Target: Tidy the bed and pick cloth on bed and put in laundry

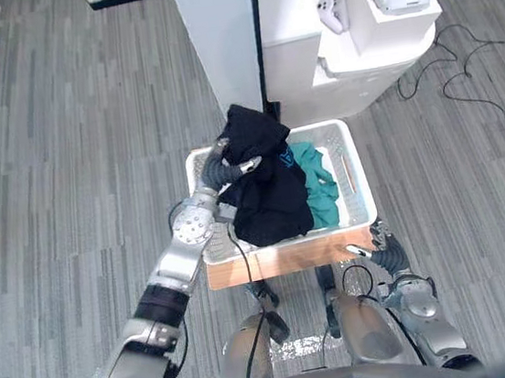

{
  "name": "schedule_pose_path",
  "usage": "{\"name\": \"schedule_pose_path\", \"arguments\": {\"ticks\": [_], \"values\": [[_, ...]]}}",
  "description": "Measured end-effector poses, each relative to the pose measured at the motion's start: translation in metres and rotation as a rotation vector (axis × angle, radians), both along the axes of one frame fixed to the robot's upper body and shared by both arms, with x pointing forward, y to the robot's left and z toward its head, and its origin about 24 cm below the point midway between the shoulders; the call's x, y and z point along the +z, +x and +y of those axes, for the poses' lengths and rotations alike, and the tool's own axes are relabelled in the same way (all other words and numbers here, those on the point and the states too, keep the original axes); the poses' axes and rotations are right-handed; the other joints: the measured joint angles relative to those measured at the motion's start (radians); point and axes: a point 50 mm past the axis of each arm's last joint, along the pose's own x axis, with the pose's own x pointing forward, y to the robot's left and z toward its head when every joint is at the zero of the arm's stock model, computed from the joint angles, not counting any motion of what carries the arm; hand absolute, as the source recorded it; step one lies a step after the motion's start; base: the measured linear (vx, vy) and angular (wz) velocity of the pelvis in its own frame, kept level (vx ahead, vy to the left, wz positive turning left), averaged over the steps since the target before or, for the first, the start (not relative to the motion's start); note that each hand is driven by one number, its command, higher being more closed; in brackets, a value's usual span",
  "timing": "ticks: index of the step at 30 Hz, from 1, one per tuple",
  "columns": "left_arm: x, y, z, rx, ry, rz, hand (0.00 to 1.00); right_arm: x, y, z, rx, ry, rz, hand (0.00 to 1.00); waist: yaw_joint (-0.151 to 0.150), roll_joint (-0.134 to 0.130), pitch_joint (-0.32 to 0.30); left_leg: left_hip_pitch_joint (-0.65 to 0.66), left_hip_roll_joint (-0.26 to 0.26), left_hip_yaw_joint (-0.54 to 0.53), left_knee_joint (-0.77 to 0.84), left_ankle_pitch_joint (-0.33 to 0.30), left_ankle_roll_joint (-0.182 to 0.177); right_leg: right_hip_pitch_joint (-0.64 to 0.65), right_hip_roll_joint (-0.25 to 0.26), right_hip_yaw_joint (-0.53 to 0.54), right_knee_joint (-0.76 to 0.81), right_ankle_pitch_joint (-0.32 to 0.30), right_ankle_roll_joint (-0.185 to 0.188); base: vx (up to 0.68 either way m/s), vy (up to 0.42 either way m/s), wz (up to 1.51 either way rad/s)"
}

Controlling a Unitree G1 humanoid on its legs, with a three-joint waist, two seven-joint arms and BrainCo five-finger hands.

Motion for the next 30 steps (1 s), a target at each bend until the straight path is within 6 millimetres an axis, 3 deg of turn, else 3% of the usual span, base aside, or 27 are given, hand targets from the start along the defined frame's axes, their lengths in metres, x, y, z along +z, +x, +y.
{"name": "schedule_pose_path", "arguments": {"ticks": [5, 10, 16, 21, 27, 30], "values": [[-0.022, -0.048, 0.007, -0.04, -0.107, 0.07, 0.0, -0.023, -0.032, -0.006, -0.026, -0.011, 0.148, 0.0, 0.012, 0.023, -0.077, 0.059, -0.014, -0.033, -0.001, -0.023, -0.015, 0.093, -0.015, -0.032, -0.04, -0.011, 0.006, 0.09, 0.013, 0.19], [-0.051, -0.078, 0.0, -0.091, -0.201, 0.204, 0.0, -0.037, -0.058, -0.01, -0.021, -0.023, 0.254, 0.0, 0.017, 0.029, -0.162, 0.11, -0.021, -0.049, -0.002, -0.033, -0.021, 0.164, -0.024, -0.046, -0.066, -0.02, 0.009, 0.08, 0.009, 0.09], [-0.06, -0.097, -0.006, -0.076, -0.282, 0.25, 0.0, -0.046, -0.082, -0.011, -0.011, -0.024, 0.341, 0.0, 0.029, 0.051, -0.228, 0.139, -0.017, -0.059, -0.003, -0.04, -0.021, 0.197, -0.021, -0.071, -0.071, -0.024, 0.01, 0.0, -0.003, 0.07], [-0.082, -0.112, -0.003, 0.039, -0.393, 0.357, 0.0, -0.05, -0.092, -0.007, -0.029, 0.007, 0.378, 0.0, 0.045, 0.055, -0.263, 0.157, -0.016, -0.074, -0.003, -0.046, -0.028, 0.222, -0.023, -0.097, -0.073, -0.041, 0.015, -0.02, 0.015, 0.12], [-0.151, -0.142, 0.019, 0.311, -0.435, 0.658, 0.0, -0.063, -0.101, -0.004, -0.03, 0.026, 0.455, 0.0, 0.067, 0.027, -0.288, 0.166, -0.022, -0.101, -0.003, -0.049, -0.025, 0.247, -0.029, -0.129, -0.071, -0.054, 0.015, 0.0, 0.025, 0.17], [-0.183, -0.169, 0.025, 0.427, -0.431, 0.806, 0.0, -0.07, -0.102, -0.005, -0.046, 0.044, 0.486, 0.0, 0.074, 0.017, -0.294, 0.173, -0.03, -0.107, -0.003, -0.055, -0.019, 0.26, -0.037, -0.14, -0.072, -0.059, 0.021, 0.05, 0.049, 0.1]]}}
